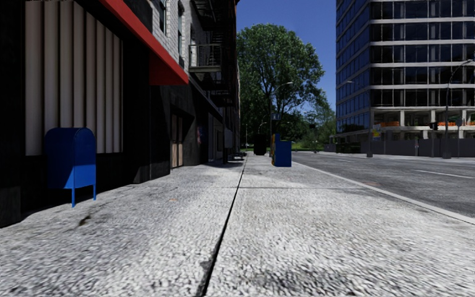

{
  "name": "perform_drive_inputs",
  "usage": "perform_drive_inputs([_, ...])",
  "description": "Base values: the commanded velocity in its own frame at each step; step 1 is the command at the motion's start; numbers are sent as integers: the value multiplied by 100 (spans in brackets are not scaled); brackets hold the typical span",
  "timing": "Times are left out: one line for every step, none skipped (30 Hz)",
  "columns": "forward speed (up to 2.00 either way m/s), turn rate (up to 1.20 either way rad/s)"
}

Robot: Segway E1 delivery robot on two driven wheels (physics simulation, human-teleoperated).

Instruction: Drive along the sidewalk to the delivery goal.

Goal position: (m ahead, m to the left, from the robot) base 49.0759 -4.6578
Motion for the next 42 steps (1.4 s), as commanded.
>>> perform_drive_inputs([200,0])
perform_drive_inputs([200,0])
perform_drive_inputs([200,0])
perform_drive_inputs([200,0])
perform_drive_inputs([200,0])
perform_drive_inputs([200,0])
perform_drive_inputs([200,0])
perform_drive_inputs([200,0])
perform_drive_inputs([200,0])
perform_drive_inputs([200,-5])
perform_drive_inputs([200,-5])
perform_drive_inputs([200,-7])
perform_drive_inputs([200,0])
perform_drive_inputs([200,0])
perform_drive_inputs([200,0])
perform_drive_inputs([200,0])
perform_drive_inputs([200,0])
perform_drive_inputs([200,0])
perform_drive_inputs([200,0])
perform_drive_inputs([200,0])
perform_drive_inputs([200,0])
perform_drive_inputs([200,0])
perform_drive_inputs([200,0])
perform_drive_inputs([200,-20])
perform_drive_inputs([200,-27])
perform_drive_inputs([200,-29])
perform_drive_inputs([200,-30])
perform_drive_inputs([200,-30])
perform_drive_inputs([200,-30])
perform_drive_inputs([200,-30])
perform_drive_inputs([200,-18])
perform_drive_inputs([200,0])
perform_drive_inputs([200,0])
perform_drive_inputs([200,0])
perform_drive_inputs([200,0])
perform_drive_inputs([200,0])
perform_drive_inputs([200,0])
perform_drive_inputs([200,0])
perform_drive_inputs([200,0])
perform_drive_inputs([200,-10])
perform_drive_inputs([200,-21])
perform_drive_inputs([200,-25])
